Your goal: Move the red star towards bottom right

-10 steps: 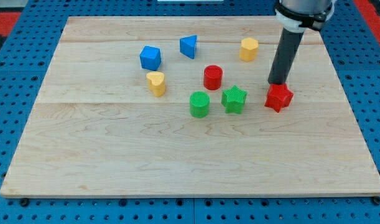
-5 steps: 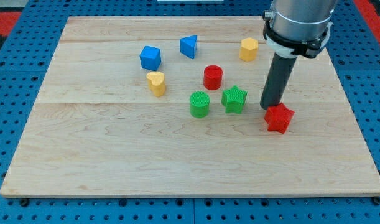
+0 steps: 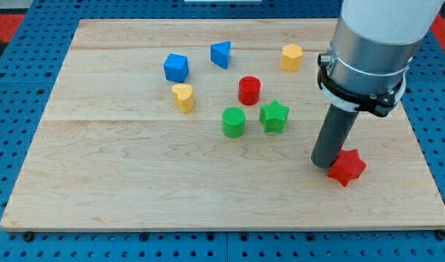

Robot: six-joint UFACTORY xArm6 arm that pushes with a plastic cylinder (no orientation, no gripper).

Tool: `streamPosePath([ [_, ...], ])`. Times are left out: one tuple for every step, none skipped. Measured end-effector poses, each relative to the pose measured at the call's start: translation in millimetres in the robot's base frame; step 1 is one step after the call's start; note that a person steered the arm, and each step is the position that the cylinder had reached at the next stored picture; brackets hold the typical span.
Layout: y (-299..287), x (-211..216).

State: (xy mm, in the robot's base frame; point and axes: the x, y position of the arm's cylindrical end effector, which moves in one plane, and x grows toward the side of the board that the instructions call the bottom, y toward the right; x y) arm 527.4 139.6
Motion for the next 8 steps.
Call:
streamPosePath([
  [0.0, 9.2],
  [0.0, 12.4],
  [0.0, 12.0],
  [0.0, 11.7],
  [0.0, 11.7],
  [6.3, 11.7],
  [15.5, 10.3],
  [13.5, -10.9],
])
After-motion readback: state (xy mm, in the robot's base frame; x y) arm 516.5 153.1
